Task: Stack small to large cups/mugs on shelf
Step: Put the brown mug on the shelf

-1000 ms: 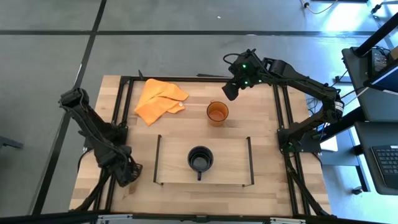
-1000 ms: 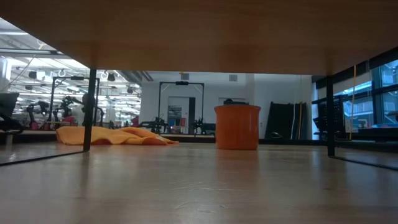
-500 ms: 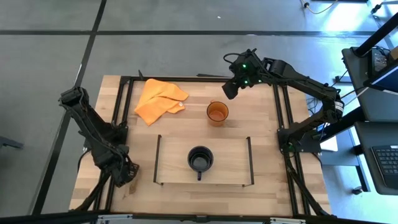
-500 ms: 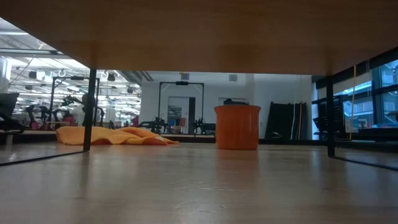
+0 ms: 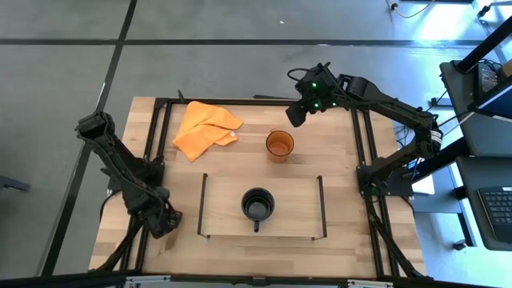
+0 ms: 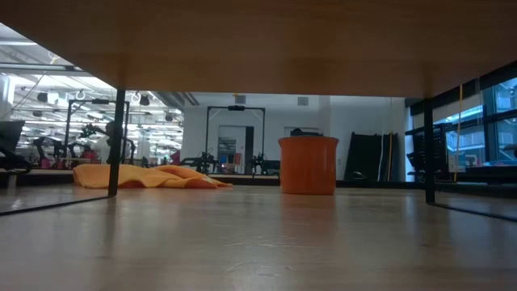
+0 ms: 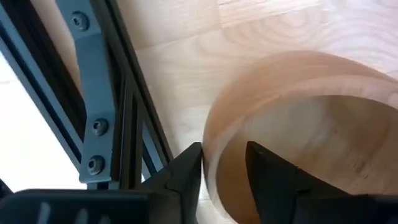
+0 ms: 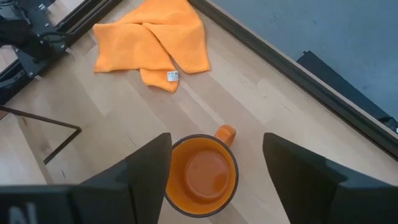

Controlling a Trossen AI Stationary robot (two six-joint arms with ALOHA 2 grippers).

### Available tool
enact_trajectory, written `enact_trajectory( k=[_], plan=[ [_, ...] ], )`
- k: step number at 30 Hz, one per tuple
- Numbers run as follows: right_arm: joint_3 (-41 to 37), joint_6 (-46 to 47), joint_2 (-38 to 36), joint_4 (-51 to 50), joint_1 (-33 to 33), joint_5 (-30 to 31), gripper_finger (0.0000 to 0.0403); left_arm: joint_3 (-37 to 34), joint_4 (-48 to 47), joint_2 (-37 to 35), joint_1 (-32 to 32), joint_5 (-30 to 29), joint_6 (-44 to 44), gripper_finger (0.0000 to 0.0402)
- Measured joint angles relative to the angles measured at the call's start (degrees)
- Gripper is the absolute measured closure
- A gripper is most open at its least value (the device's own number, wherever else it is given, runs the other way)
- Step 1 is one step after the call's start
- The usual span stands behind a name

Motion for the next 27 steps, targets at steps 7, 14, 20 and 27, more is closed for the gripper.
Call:
enact_trajectory(
  k=[7,14,20,27],
  plan=[
    [0.0,0.0,0.0,0.0,0.0,0.0,0.0148,0.0,0.0,0.0,0.2,-0.4,2.4,0.0355],
    [0.0,0.1,0.0,0.0,0.0,0.0,0.0148,0.0,0.5,0.0,0.2,-0.4,4.2,0.0371],
    [0.0,0.1,0.0,0.1,0.0,0.0,0.0148,0.1,0.5,-0.1,0.2,-0.4,4.2,0.0378],
    [0.0,1.4,0.2,0.2,0.0,0.0,0.0148,2.1,-6.7,-5.2,2.3,-3.5,4.1,0.038]
  ],
)
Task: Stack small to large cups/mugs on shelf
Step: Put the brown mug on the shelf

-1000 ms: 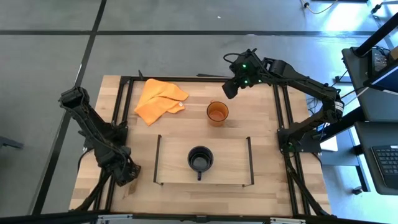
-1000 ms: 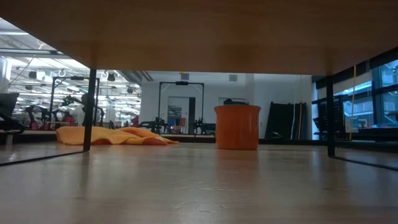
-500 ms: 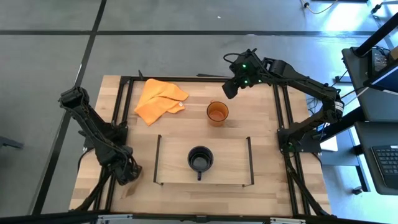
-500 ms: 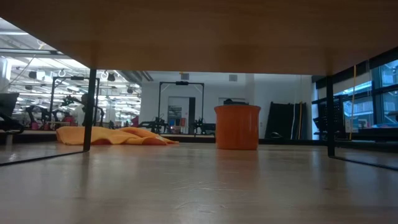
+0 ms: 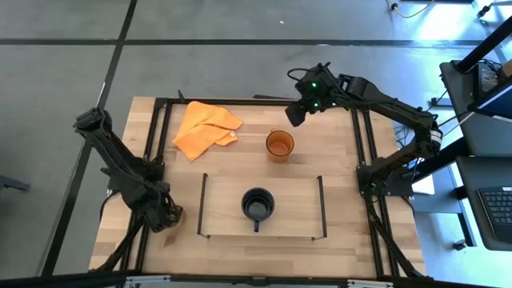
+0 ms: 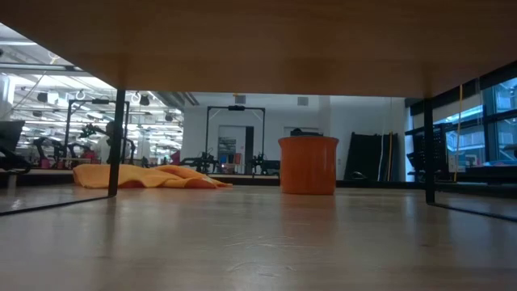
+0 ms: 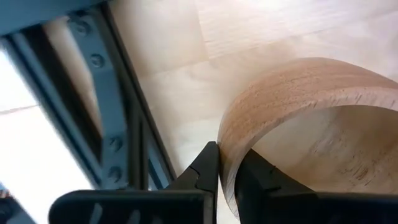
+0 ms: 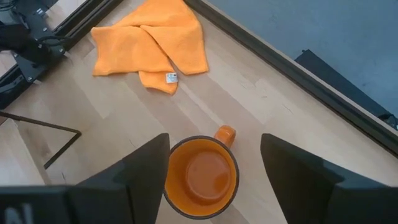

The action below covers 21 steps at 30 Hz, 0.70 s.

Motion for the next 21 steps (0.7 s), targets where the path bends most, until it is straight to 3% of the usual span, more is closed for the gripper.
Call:
enact_trajectory(
  k=[6,13,18,21],
  plan=[
    [0.0,0.3,1.4,-0.8,0.0,2.0,0.0148,9.5,-12.3,-6.2,0.9,0.3,1.2,0.038],
    [0.0,3.2,4.6,-0.6,0.1,2.0,0.0148,26.7,-30.3,-6.7,0.9,-2.1,1.8,0.038],
    [-0.1,4.4,6.1,1.8,0.2,1.9,0.0148,33.6,-30.1,-8.0,1.1,-10.1,4.0,0.0381],
    [0.0,4.4,5.9,5.5,0.3,0.7,0.0148,34.5,-29.6,-7.8,2.8,-10.9,6.0,0.0381]
  ],
)
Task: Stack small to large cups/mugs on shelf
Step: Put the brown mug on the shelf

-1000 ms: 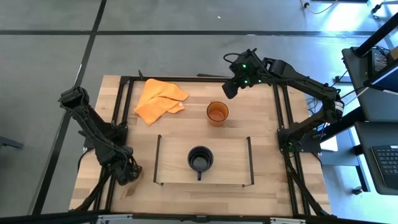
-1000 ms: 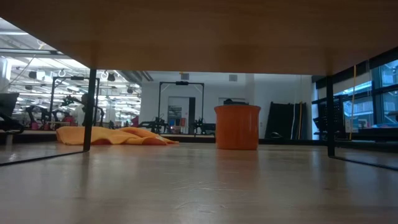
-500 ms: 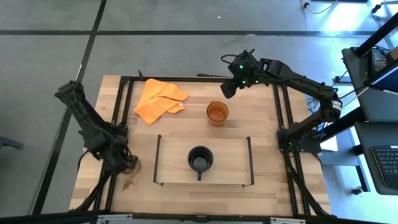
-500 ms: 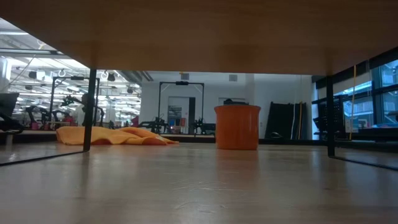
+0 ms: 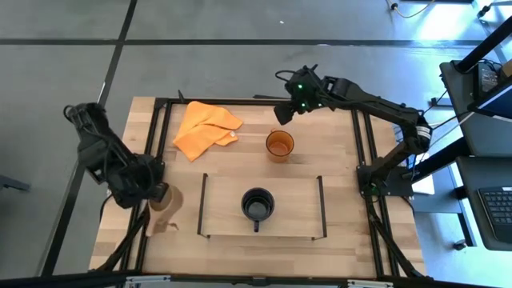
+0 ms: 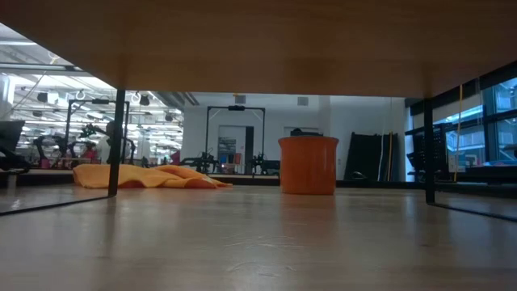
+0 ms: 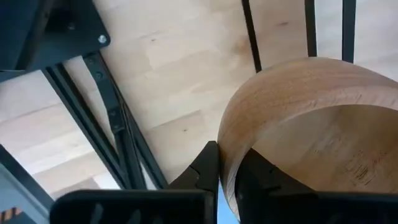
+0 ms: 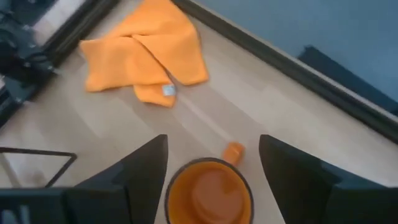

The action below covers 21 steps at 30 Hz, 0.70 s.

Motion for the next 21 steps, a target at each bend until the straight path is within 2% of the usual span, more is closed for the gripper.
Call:
enact_trajectory(
  k=[6,15,21],
  plan=[
    [0.0,-6.2,-0.9,1.8,0.1,-0.3,0.0148,2.0,0.3,3.7,7.0,-0.2,0.5,0.0381],
    [0.0,-15.0,-1.2,-0.3,-0.4,-5.7,0.0148,21.2,0.0,16.8,19.2,-1.7,10.4,0.0381],
    [0.0,-19.3,-2.1,-0.3,-0.6,-5.9,0.0148,26.6,-0.3,24.2,24.5,0.0,14.8,0.0381]
  ],
)
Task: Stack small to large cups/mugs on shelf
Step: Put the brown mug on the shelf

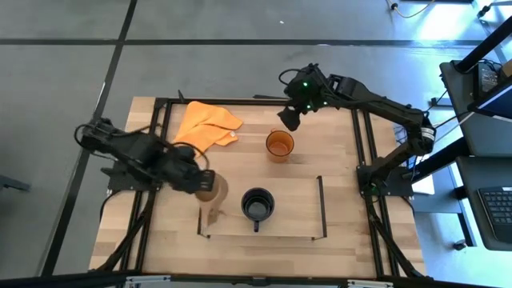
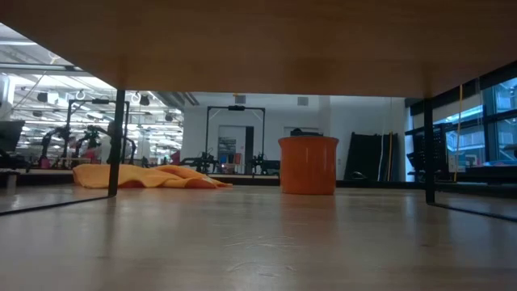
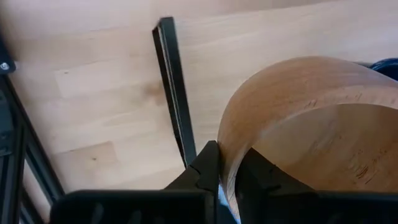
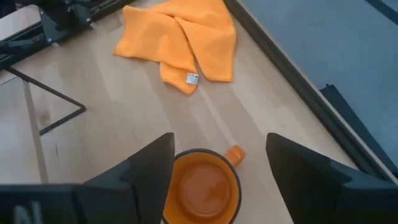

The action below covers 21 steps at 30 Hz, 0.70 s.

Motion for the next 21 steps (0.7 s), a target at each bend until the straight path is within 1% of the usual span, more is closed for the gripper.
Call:
enact_trajectory(
  k=[5,8,11,15,17,21],
  plan=[
    [0.0,-1.4,-0.8,0.1,-0.9,0.0,0.0148,2.6,0.0,5.6,2.2,4.8,3.0,0.0381],
    [0.0,-1.6,-1.2,1.0,-1.6,0.0,0.0148,3.1,0.6,7.5,2.5,5.8,3.1,0.0381],
    [0.0,-2.0,-1.3,1.3,-2.3,0.0,0.0148,3.1,1.6,8.5,2.1,7.0,1.5,0.038],
    [0.0,-3.1,-1.4,0.7,-3.0,0.0,0.0148,3.1,3.5,10.3,-0.2,7.5,-1.7,0.0381],
    [0.0,-3.4,-1.4,0.1,-3.0,0.0,0.0148,3.1,2.8,11.3,-1.4,7.5,-3.3,0.0381],
    [0.0,-4.7,-1.4,0.0,-3.0,0.0,0.0148,3.1,1.7,12.2,-1.7,7.2,-5.4,0.0381]
  ],
)
